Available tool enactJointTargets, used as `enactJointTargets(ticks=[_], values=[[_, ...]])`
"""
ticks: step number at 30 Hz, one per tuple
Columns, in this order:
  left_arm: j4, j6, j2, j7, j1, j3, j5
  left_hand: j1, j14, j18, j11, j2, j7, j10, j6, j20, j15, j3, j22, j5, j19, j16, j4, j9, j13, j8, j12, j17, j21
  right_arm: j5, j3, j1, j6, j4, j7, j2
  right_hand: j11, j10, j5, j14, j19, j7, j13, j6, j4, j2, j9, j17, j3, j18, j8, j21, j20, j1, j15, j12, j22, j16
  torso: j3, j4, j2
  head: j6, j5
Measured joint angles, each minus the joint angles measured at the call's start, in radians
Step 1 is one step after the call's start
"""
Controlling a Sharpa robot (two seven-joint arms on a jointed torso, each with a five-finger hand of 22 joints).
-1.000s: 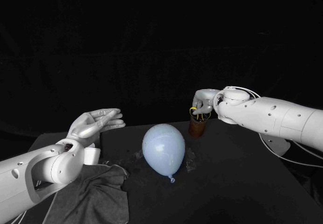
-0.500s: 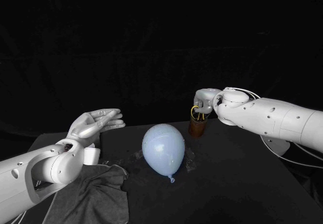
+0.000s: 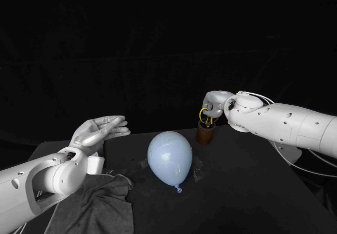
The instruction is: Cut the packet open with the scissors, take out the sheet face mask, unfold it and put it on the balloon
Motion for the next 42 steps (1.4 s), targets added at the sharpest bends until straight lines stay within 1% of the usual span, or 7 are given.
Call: enactJointTargets(ticks=[11, 17, 22, 32, 34, 36, 42], values=[[-0.014, 0.004, 0.021, -0.002, 0.0, 0.0, 0.0, 0.0, -0.007, -0.001, 0.0, 0.0, 0.003, 0.0, -0.003, 0.0, 0.007, 0.003, -0.006, 0.0, 0.0, -0.012, 0.003, -0.003, 0.0, -0.01, -0.01, 0.003, -0.008, 0.0, 0.008, 0.078, -0.049, -0.004, -0.02, -0.005, -0.005, 0.005, 0.0, 0.0, 0.0, -0.001, 0.0, -0.006, -0.013, -0.004, 0.011, -0.001, 0.013, 0.0, 0.006, 0.0, 0.0, -0.015, 0.0, 0.0, 0.001, 0.0, -0.0014, -0.002, -0.004, 0.013, -0.005], [-0.028, 0.014, 0.032, -0.001, 0.0, 0.0, -0.002, -0.006, -0.045, -0.002, 0.009, -0.019, 0.01, -0.009, -0.011, 0.025, 0.019, 0.007, -0.018, 0.0, -0.046, -0.043, 0.001, -0.009, 0.0, -0.023, -0.014, 0.006, -0.042, -0.001, 0.009, 0.132, -0.057, 0.009, -0.035, -0.002, -0.005, 0.005, 0.0, 0.0, 0.0, -0.001, -0.001, -0.006, -0.018, -0.004, 0.015, 0.0, 0.018, 0.0, 0.011, 0.0, 0.0, -0.015, 0.0, 0.0, 0.006, 0.0, -0.0017, -0.0023, -0.005, 0.019, -0.003], [-0.071, 0.017, 0.048, 0.003, 0.002, 0.002, -0.014, -0.012, -0.06, -0.003, 0.009, -0.036, 0.003, -0.002, -0.045, 0.046, 0.019, 0.007, -0.02, 0.0, -0.105, -0.061, 0.001, -0.019, 0.001, -0.045, -0.014, 0.014, -0.084, 0.002, 0.01, 0.159, -0.067, 0.027, -0.045, 0.011, -0.011, 0.015, -0.005, 0.0, 0.003, -0.001, -0.002, -0.006, -0.024, -0.011, 0.02, 0.003, 0.023, 0.0, 0.012, 0.005, -0.004, -0.021, 0.0, 0.0, 0.007, 0.0, -0.0016, -0.0021, -0.006, 0.023, 0.001], [-0.17, 0.018, 0.113, 0.014, 0.035, 0.011, -0.015, -0.012, -0.204, -0.02, 0.043, -0.036, -0.001, -0.115, -0.07, 0.051, 0.068, -0.004, -0.027, 0.0, -0.281, -0.174, -0.024, -0.025, -0.002, -0.063, -0.013, -0.023, -0.171, 0.121, 0.01, 0.163, -0.18, -0.012, -0.027, 0.101, -0.011, 0.017, 0.002, 0.0, 0.003, 0.003, -0.001, -0.01, -0.042, -0.014, 0.033, 0.0, 0.036, -0.007, 0.019, 0.005, -0.004, -0.029, 0.0, -0.002, 0.006, 0.004, -0.0052, -0.0001, -0.008, 0.033, 0.023], [-0.195, 0.018, 0.131, 0.017, 0.042, 0.011, -0.011, -0.012, -0.209, -0.036, 0.048, -0.036, -0.001, -0.128, -0.07, 0.052, 0.073, -0.008, -0.03, 0.0, -0.332, -0.18, -0.031, -0.026, -0.002, -0.063, -0.013, -0.028, -0.186, 0.155, 0.01, 0.156, -0.203, -0.025, -0.019, 0.121, -0.012, 0.018, 0.007, 0.0, 0.003, 0.0, -0.001, -0.012, -0.046, -0.012, 0.035, 0.0, 0.04, -0.007, 0.024, 0.005, -0.004, -0.031, 0.0, -0.002, 0.005, 0.004, -0.0061, 0.0002, -0.008, 0.037, 0.03], [-0.227, 0.018, 0.152, 0.019, 0.051, 0.013, -0.007, -0.012, -0.213, -0.036, 0.05, -0.036, -0.004, -0.133, -0.074, 0.052, 0.077, -0.014, -0.03, 0.0, -0.357, -0.189, -0.036, -0.026, -0.002, -0.063, -0.013, -0.033, -0.196, 0.195, 0.01, 0.145, -0.225, -0.037, -0.008, 0.145, -0.012, 0.018, 0.015, 0.0, 0.003, -0.001, -0.001, -0.013, -0.05, -0.011, 0.038, 0.001, 0.044, -0.007, 0.026, 0.005, -0.004, -0.037, 0.0, -0.002, 0.005, 0.004, -0.0071, 0.0006, -0.008, 0.038, 0.038], [-0.321, 0.017, 0.209, 0.025, 0.071, 0.015, 0.0, -0.012, -0.238, -0.05, 0.048, -0.036, -0.004, -0.149, -0.081, 0.052, 0.079, -0.022, -0.03, 0.0, -0.37, -0.208, -0.044, -0.027, -0.002, -0.068, -0.013, -0.044, -0.201, 0.291, 0.01, 0.107, -0.279, -0.066, 0.027, 0.218, -0.012, 0.018, 0.026, 0.0, 0.003, 0.002, -0.001, -0.017, -0.06, -0.009, 0.046, 0.001, 0.048, -0.007, 0.026, 0.005, -0.004, -0.044, 0.0, -0.002, 0.005, 0.004, -0.0082, 0.0011, -0.007, 0.041, 0.065]])
